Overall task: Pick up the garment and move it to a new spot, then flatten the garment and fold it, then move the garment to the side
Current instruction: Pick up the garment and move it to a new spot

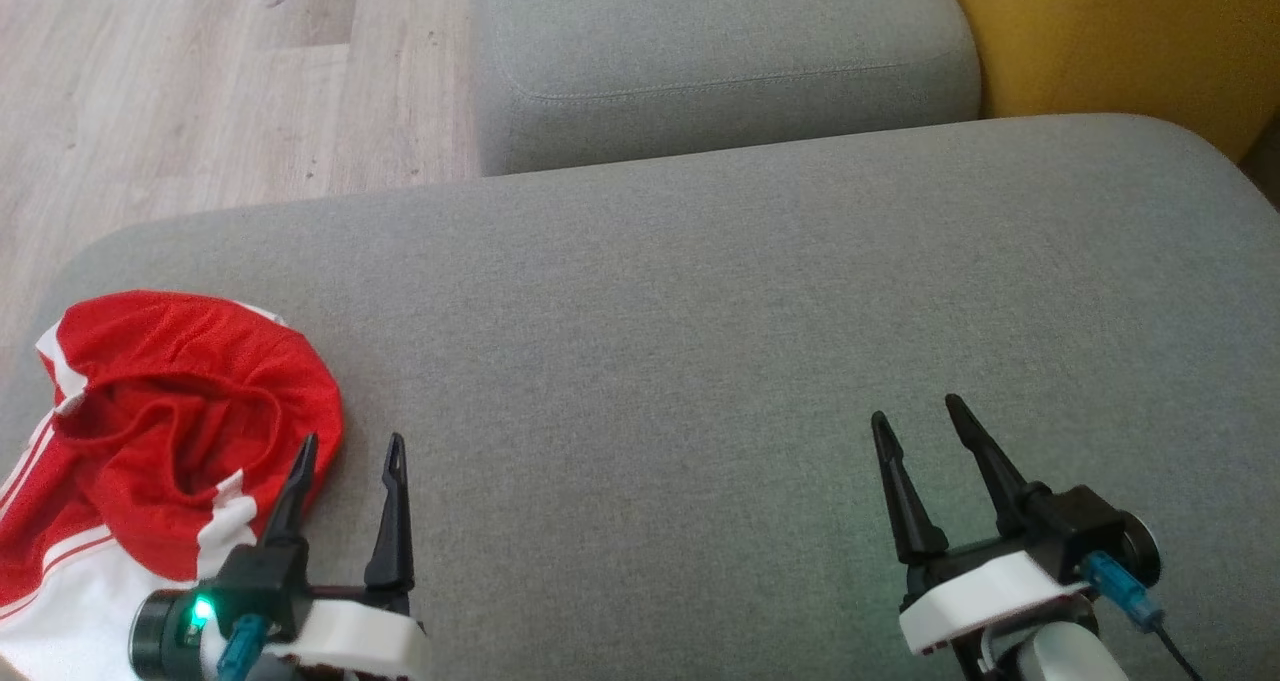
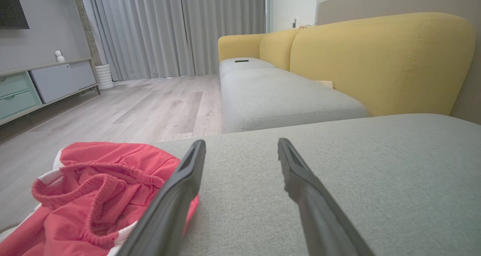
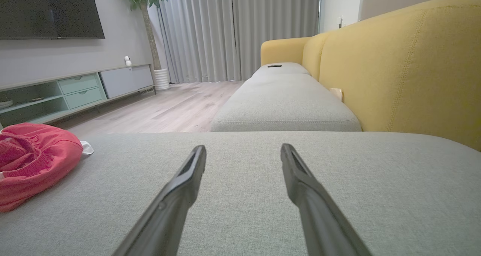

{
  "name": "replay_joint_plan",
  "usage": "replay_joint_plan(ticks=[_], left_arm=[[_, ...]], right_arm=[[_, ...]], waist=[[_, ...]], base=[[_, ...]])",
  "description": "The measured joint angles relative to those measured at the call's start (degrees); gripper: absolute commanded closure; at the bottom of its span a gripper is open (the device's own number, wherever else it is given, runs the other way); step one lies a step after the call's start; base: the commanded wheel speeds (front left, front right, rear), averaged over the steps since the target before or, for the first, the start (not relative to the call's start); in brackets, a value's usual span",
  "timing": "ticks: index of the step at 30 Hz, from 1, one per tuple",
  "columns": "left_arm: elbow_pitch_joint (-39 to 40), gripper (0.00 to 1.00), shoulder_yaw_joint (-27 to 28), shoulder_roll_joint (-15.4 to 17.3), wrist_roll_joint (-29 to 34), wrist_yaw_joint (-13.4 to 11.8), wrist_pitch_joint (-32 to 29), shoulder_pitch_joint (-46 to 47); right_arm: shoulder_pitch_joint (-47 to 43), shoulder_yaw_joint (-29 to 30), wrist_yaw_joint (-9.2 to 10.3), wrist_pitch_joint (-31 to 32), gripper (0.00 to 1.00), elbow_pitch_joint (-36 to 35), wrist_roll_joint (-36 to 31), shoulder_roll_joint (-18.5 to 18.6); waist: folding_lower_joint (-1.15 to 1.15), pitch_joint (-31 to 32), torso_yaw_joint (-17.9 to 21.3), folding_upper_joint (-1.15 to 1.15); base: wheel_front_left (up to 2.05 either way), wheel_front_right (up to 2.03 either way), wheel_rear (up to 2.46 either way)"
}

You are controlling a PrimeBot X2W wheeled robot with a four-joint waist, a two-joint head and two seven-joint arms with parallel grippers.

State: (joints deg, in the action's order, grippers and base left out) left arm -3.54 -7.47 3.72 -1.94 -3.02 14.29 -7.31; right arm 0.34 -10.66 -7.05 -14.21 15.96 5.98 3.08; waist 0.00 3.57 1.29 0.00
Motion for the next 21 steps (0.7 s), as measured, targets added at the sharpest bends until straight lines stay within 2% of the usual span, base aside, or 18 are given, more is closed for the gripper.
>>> replay_joint_plan(ticks=[4,9,13,21], left_arm=[[-0.5,0.00,-0.1,0.0,0.4,0.5,0.0,0.0],[-1.0,0.00,0.1,-0.1,0.8,-0.2,0.0,0.0],[-1.3,0.00,0.8,-0.2,0.8,-1.3,0.0,0.0],[-1.3,0.00,1.7,0.0,0.8,-1.6,0.0,0.0]], right_arm=[[0.0,0.3,0.00,0.0,0.00,0.0,0.0,0.0],[-0.2,0.3,0.00,0.0,0.00,0.0,0.0,0.0],[-1.3,0.3,0.00,0.0,0.00,0.2,0.0,0.0],[-2.2,0.0,0.00,0.0,0.00,0.3,0.1,-0.2]], waist=[[0.00,0.1,-0.6,0.00],[0.00,0.0,-2.6,0.00],[0.00,-0.1,-5.2,0.00],[0.00,0.0,-11.4,0.00]], base=[[0.00,0.00,0.00],[0.00,0.00,0.00],[0.00,0.00,0.00],[0.00,0.00,0.00]])
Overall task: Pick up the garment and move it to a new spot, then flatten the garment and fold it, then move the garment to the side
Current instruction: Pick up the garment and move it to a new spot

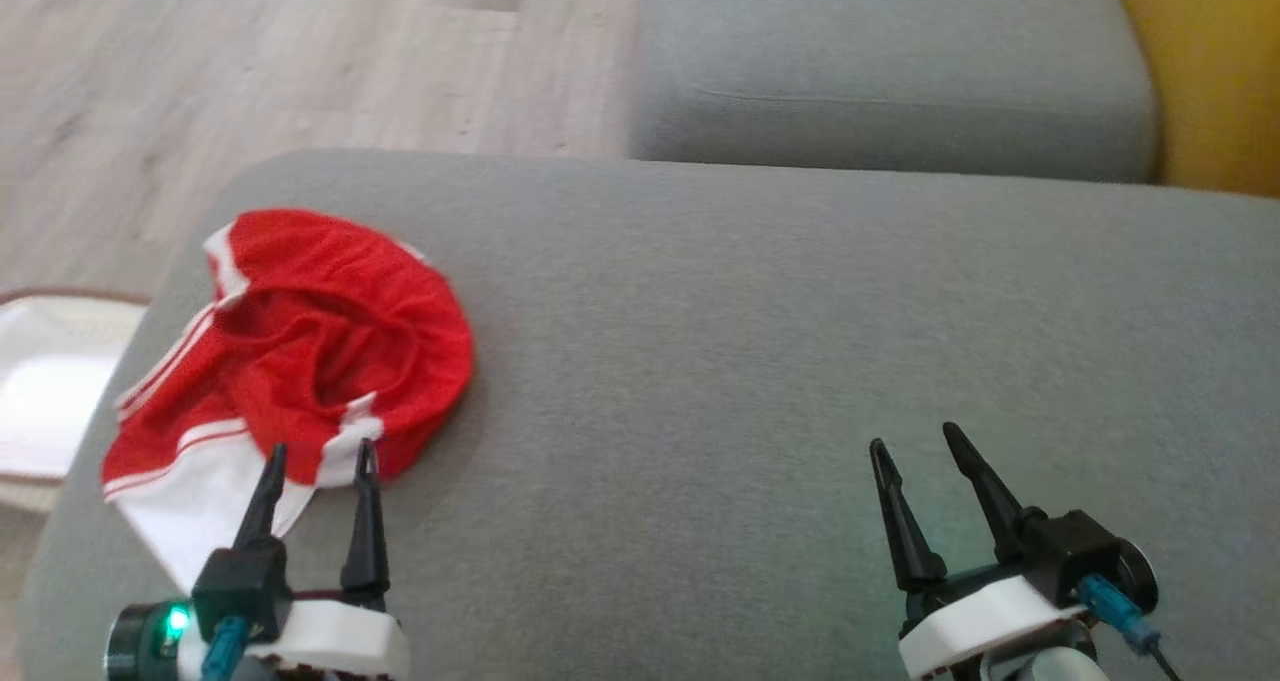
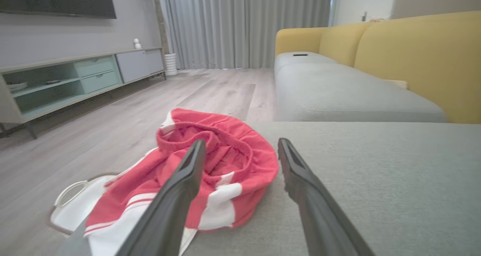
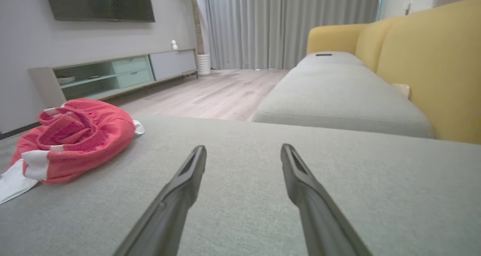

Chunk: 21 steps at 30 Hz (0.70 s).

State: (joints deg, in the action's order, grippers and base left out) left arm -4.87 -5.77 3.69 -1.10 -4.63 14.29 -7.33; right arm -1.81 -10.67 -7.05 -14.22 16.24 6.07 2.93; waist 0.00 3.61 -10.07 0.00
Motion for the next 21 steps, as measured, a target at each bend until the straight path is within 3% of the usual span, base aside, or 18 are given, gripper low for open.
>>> replay_joint_plan(ticks=[13,21], left_arm=[[0.8,0.00,2.6,0.6,-0.1,-0.9,0.0,-1.6],[0.8,0.00,2.8,0.9,0.0,-0.9,0.0,-3.2]], right_arm=[[-0.2,-0.5,0.00,0.0,0.00,0.3,0.5,-0.2],[-0.3,-1.2,0.00,0.0,0.00,0.4,0.5,-0.2]], waist=[[0.00,0.8,-11.0,0.00],[0.00,1.4,-14.1,0.00]], base=[[0.00,0.00,0.00],[0.00,0.00,0.00]])
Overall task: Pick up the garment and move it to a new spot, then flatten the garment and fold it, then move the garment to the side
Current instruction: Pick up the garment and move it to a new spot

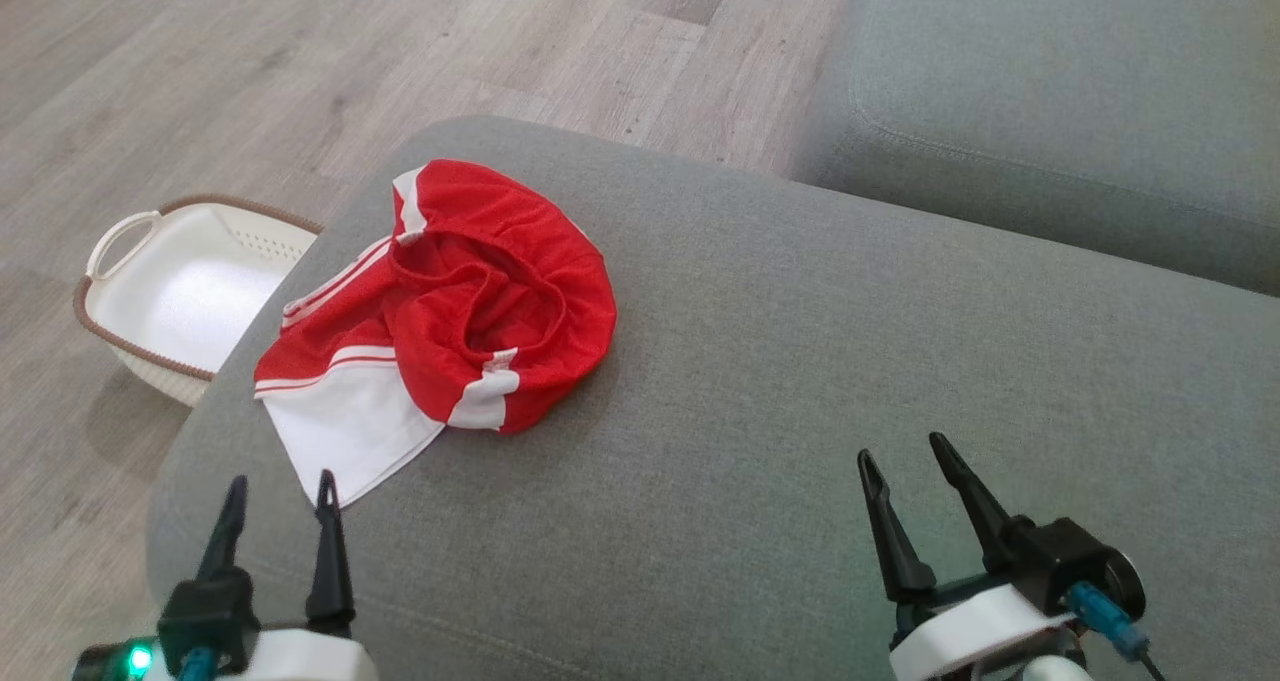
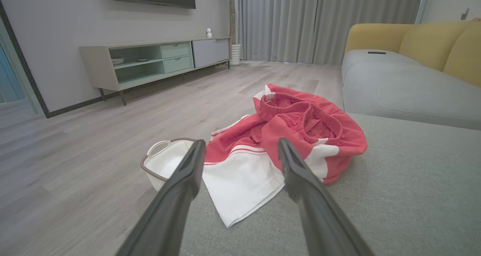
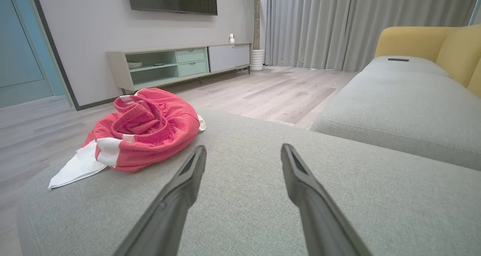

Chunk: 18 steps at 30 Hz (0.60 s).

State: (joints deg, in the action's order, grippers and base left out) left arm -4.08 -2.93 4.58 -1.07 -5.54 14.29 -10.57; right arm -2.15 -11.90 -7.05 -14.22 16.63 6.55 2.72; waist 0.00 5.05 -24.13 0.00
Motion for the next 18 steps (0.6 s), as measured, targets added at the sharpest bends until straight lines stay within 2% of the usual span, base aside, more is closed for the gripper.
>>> replay_joint_plan(ticks=[4,10,11,14,18], left_arm=[[1.4,0.00,1.2,0.3,0.0,-1.0,0.0,0.0],[4.2,0.00,3.9,0.2,-1.6,-1.0,0.0,3.1],[4.4,0.00,3.9,0.2,-1.8,-0.8,0.0,4.8],[3.9,0.00,2.8,0.6,-2.2,2.1,0.0,12.3],[-1.3,0.00,1.2,0.9,-2.2,4.6,0.4,26.6]], right_arm=[[-0.8,-0.2,0.00,0.0,0.00,0.0,-0.2,0.0],[-1.0,0.2,0.00,0.0,0.00,0.2,-2.4,0.0],[-1.0,0.3,0.00,0.0,0.00,0.2,-3.1,0.0],[-0.8,0.7,0.00,0.0,0.00,0.0,-4.8,0.5],[0.5,1.3,0.00,0.0,0.00,-1.2,-5.8,3.7]], waist=[[0.00,-0.6,0.2,0.00],[0.00,-2.9,1.4,0.00],[0.00,-3.5,1.5,0.00],[0.00,-6.2,1.9,0.00],[0.00,-10.9,2.1,0.00]], base=[[0.00,0.00,0.00],[0.00,0.00,0.00],[0.00,0.00,0.00],[0.00,0.00,0.00],[0.00,0.00,0.00]])
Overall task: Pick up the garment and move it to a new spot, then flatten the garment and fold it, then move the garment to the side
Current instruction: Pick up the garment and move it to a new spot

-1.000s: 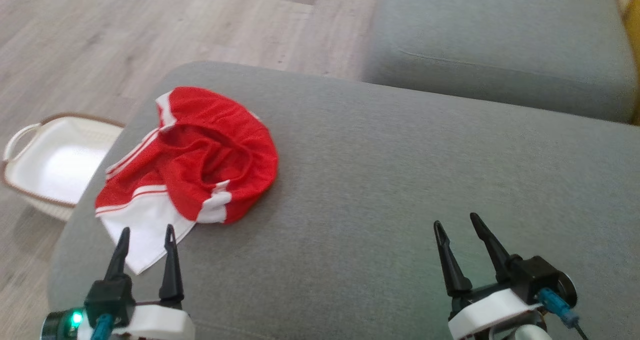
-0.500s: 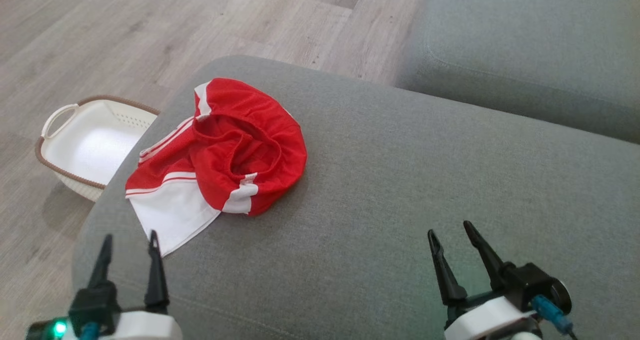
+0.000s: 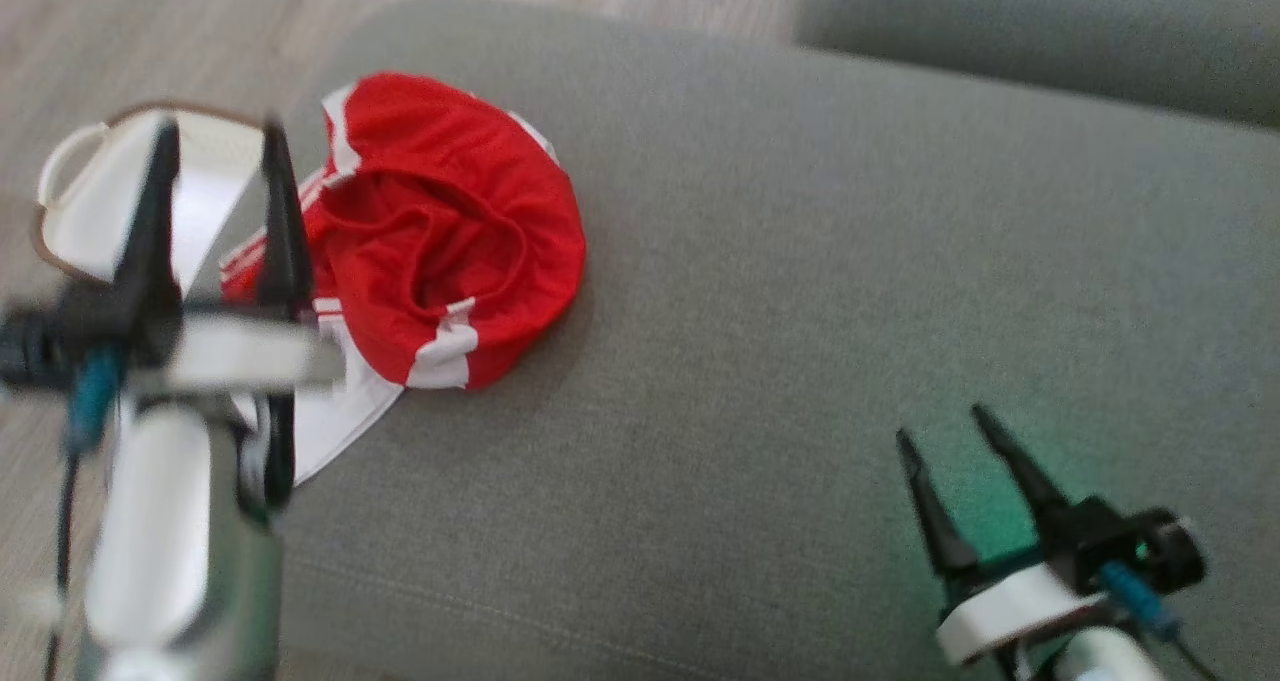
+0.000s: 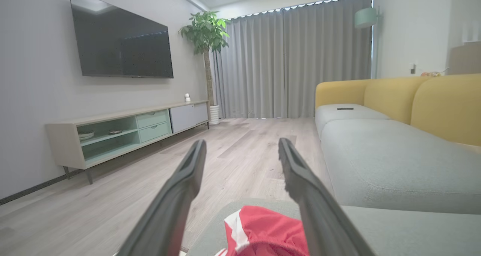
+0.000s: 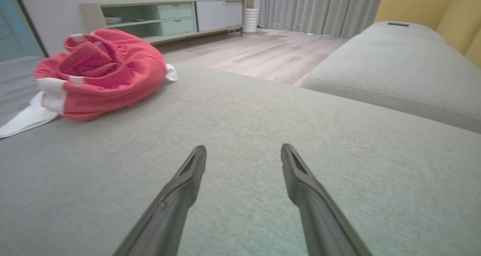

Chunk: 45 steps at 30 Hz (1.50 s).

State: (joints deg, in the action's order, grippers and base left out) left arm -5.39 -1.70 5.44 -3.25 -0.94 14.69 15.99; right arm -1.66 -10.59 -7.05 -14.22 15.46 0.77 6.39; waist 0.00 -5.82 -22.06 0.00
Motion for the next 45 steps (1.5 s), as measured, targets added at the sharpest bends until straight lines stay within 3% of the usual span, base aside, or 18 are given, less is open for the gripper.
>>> replay_joint_plan(ticks=[5,12,16,20,21,22,27,32,39,45], left_arm=[[-17.3,0.00,0.0,0.4,-1.5,2.0,-2.0,16.0],[-43.4,0.00,1.2,2.8,-3.0,2.5,-14.6,32.7],[-54.4,0.00,2.8,4.0,-4.8,2.5,-17.8,36.0],[-58.1,0.00,2.7,4.0,-4.9,2.5,-17.7,36.0],[-58.8,0.23,2.8,4.0,-5.0,2.5,-16.8,36.1],[-59.7,1.00,2.8,4.1,-5.3,2.6,-16.2,36.4],[-60.8,1.00,2.1,4.4,-5.4,4.2,-9.2,38.5],[-58.2,1.00,-2.4,6.0,-1.7,6.1,-2.2,40.7],[-48.7,1.00,-8.3,8.4,1.7,7.6,-0.5,43.5],[-41.6,1.00,-14.3,9.3,1.5,8.1,-0.7,43.5]], right_arm=[[3.2,1.4,0.00,0.0,0.00,-1.9,-0.4,3.2],[6.0,2.0,-0.01,-0.1,0.00,-4.4,0.2,5.3],[6.4,1.0,-0.01,-0.2,0.00,-5.2,2.4,5.5],[6.6,0.9,-0.01,-0.2,0.00,-5.6,2.8,5.7],[6.8,0.9,-0.01,-0.2,0.00,-5.6,2.9,5.8],[7.0,1.0,-0.01,-0.2,0.00,-5.6,2.8,5.8],[7.1,1.3,-0.01,-0.2,0.00,-5.4,2.8,5.7],[7.1,0.9,-0.01,-0.2,0.00,-4.1,3.4,3.4],[7.0,-0.8,-0.01,-0.2,0.00,-2.9,5.1,-0.2],[5.8,-2.5,-0.01,-0.2,0.00,-2.3,6.8,-2.3]], waist=[[0.00,-6.0,0.5,0.00],[0.00,-13.4,2.0,0.00],[0.01,-16.0,4.5,0.00],[0.01,-16.9,5.6,0.00],[0.01,-17.1,5.8,0.00],[0.01,-17.1,6.0,0.00],[0.01,-15.8,6.1,0.00],[0.00,-12.5,6.5,0.00],[0.00,-6.3,9.1,0.00],[0.00,-1.6,15.1,0.00]], base=[[0.00,0.00,0.00],[0.00,0.00,0.00],[0.00,0.00,0.00],[0.00,0.00,0.00],[0.00,0.00,0.00],[0.00,0.00,0.00],[0.00,0.00,0.00],[0.00,0.00,0.00],[0.00,0.00,0.00],[0.00,0.00,0.00]])
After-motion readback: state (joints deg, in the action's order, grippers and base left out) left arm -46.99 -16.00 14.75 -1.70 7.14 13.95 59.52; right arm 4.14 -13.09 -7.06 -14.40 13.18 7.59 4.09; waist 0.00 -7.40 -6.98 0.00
